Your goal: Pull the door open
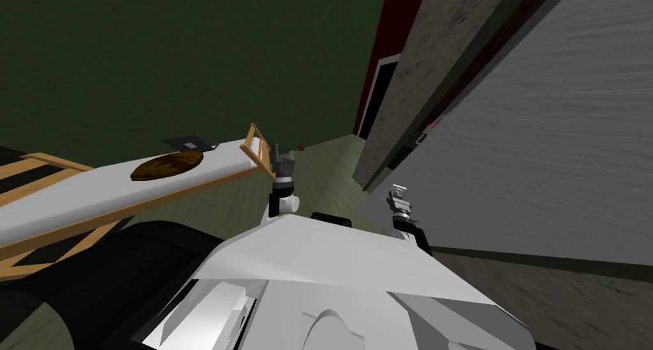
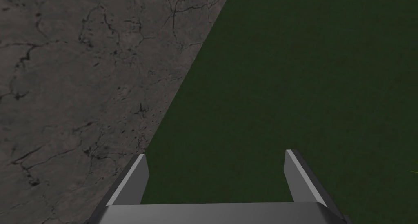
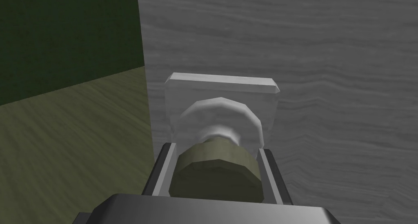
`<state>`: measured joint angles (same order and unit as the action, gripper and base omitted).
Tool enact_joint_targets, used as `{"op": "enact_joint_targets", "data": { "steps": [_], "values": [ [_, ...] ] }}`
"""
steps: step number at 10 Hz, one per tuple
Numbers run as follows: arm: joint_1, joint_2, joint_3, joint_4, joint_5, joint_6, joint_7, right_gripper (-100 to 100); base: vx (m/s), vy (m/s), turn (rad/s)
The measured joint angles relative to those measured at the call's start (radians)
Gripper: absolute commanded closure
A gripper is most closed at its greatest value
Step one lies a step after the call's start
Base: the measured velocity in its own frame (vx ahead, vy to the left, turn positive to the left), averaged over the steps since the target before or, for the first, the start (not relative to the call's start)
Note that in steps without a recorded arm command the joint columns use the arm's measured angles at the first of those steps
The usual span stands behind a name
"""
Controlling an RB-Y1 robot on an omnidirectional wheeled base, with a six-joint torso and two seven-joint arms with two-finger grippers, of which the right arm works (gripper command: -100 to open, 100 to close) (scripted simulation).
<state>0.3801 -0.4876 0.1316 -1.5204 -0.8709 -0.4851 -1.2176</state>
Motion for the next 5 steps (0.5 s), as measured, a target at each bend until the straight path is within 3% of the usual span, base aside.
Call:
{"op": "enact_joint_targets", "data": {
  "steps": [1, 5],
  "values": [
    [0.002, 0.000, 0.004, 0.002, 0.000, 0.001, -0.001, 100, -0.155, -0.036, 0.154],
    [0.011, -0.036, 0.026, -0.001, 0.007, -0.023, -0.032, 100, -0.228, -0.036, 0.135]
  ]
}}
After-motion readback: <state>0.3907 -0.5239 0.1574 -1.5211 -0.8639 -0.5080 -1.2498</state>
